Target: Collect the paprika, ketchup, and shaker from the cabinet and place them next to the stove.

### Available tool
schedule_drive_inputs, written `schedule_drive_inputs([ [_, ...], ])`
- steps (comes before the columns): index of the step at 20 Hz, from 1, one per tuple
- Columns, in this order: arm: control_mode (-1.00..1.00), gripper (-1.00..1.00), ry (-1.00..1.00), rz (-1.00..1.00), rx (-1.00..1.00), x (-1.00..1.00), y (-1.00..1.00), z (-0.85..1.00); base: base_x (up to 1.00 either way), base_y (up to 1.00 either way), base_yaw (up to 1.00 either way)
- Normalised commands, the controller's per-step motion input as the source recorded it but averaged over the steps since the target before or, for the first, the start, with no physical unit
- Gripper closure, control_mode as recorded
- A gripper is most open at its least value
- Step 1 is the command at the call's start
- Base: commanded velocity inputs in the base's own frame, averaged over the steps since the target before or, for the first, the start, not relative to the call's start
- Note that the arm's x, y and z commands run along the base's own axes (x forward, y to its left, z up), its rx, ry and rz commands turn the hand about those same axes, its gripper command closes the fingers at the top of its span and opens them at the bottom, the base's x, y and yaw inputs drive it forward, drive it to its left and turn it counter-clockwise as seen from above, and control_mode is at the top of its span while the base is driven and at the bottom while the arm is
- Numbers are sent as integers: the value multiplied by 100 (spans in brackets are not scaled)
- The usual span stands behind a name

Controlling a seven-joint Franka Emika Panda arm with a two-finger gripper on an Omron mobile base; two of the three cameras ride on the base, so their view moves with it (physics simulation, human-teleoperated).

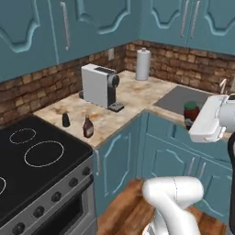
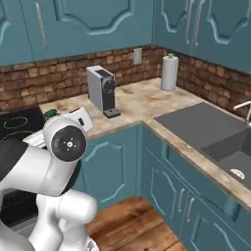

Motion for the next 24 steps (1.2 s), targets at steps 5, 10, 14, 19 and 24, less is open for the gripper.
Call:
schedule_drive_inputs([
  [5,100,100,0,0,0,0,0,0,0,59,60],
  [10,100,100,0,0,0,0,0,0,-1,59,61],
  [14,100,100,0,0,0,0,0,0,13,67,53],
  [19,100,100,0,0,0,0,0,0,53,77,38],
  [24,100,100,0,0,0,0,0,0,82,81,19],
])
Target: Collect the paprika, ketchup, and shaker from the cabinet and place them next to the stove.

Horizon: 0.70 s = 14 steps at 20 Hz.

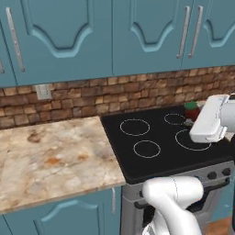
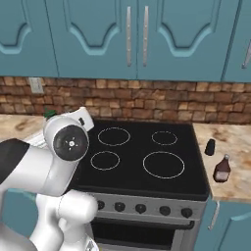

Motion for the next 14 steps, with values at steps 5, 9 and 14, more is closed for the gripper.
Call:
schedule_drive_inputs([
  [5,-100,100,1,9,0,38,22,-19,53,43,8],
  [9,-100,100,0,44,1,83,34,-90,0,0,0],
  [14,-100,100,0,54,3,65,22,-100,0,0,0],
])
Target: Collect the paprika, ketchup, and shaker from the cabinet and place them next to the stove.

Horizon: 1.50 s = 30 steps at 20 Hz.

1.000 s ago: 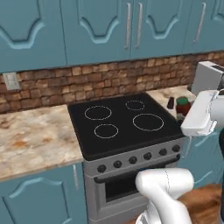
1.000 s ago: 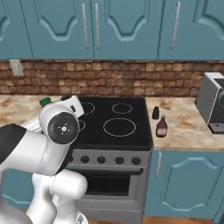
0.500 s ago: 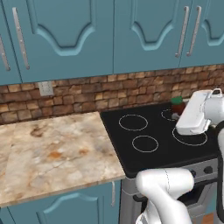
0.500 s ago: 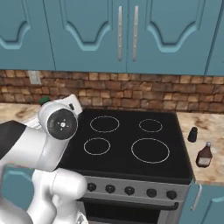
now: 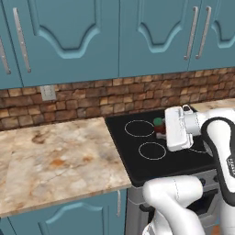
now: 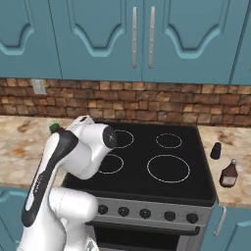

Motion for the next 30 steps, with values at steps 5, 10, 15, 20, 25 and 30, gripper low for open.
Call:
schedule_drive_inputs([
  [5,-100,100,0,43,5,74,48,-86,0,0,0],
  [10,-100,100,0,39,5,73,50,-82,0,0,0],
  [15,-100,100,3,33,7,68,28,-61,0,0,0],
  [20,-100,100,4,28,9,67,26,-41,0,0,0],
  [25,-100,100,1,20,5,58,21,-43,0,0,0],
  [30,-100,100,0,16,0,28,15,-44,0,0,0],
])
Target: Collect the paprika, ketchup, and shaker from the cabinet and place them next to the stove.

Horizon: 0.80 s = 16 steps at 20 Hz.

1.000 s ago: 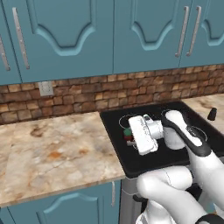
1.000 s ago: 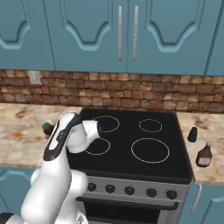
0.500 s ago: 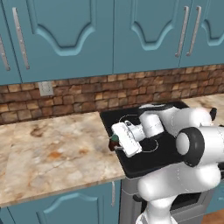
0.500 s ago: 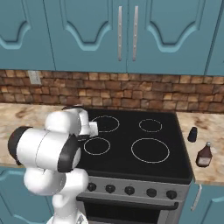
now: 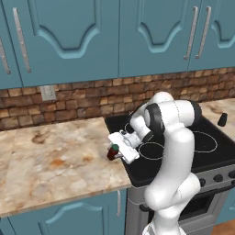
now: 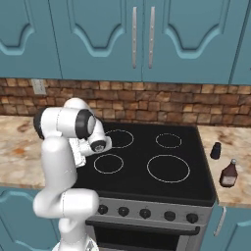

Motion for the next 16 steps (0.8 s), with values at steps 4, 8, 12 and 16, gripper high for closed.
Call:
schedule_drive_inputs([
  [4,-100,100,0,5,-5,5,22,-19,0,0,0],
  [8,-100,100,1,1,-8,0,20,-12,0,0,0],
  [12,-100,100,1,0,-12,0,16,-7,0,0,0],
  [16,-100,-100,0,0,-11,0,10,-17,0,0,0],
])
